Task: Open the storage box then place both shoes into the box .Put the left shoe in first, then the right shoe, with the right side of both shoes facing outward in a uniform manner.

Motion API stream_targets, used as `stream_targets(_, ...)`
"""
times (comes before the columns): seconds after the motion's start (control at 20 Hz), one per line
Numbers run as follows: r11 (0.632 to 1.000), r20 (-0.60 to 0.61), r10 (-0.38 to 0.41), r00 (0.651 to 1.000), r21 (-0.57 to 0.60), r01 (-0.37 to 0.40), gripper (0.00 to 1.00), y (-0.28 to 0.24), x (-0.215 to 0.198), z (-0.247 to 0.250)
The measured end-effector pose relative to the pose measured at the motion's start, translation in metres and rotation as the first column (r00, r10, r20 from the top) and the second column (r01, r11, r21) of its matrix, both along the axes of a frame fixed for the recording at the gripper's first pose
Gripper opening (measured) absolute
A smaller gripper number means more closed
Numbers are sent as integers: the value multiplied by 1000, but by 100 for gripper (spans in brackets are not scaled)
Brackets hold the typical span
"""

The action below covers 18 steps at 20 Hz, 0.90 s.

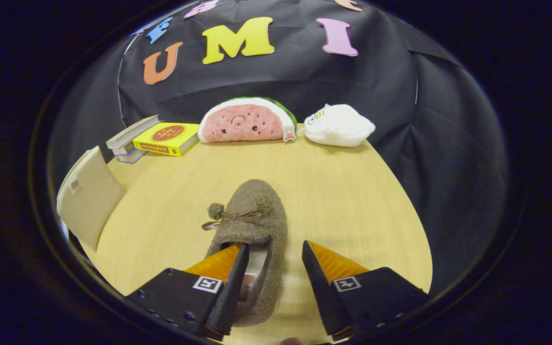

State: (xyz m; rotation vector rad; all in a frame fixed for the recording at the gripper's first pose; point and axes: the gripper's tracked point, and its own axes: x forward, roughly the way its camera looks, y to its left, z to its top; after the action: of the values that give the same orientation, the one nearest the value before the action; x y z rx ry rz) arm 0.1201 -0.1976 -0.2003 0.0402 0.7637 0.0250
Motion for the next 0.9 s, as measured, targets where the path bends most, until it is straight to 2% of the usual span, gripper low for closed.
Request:
stream_targets(0.1, 1000, -6, -28, 1000, -7, 28, 43, -3, 5, -3)
stream_targets(0.2, 999, -5, -48, 999, 3, 48, 8, -5, 6, -3)
stream_targets(0.3, 994, -1, -90, 996, 57, 90, 0, -5, 7, 0)
stream_targets(0.6, 971, -24, -173, 985, 164, 175, 0, 17, -9, 13)
stream_targets(0.9, 936, 21, -226, 974, 282, 211, 0, 100, -27, 68)
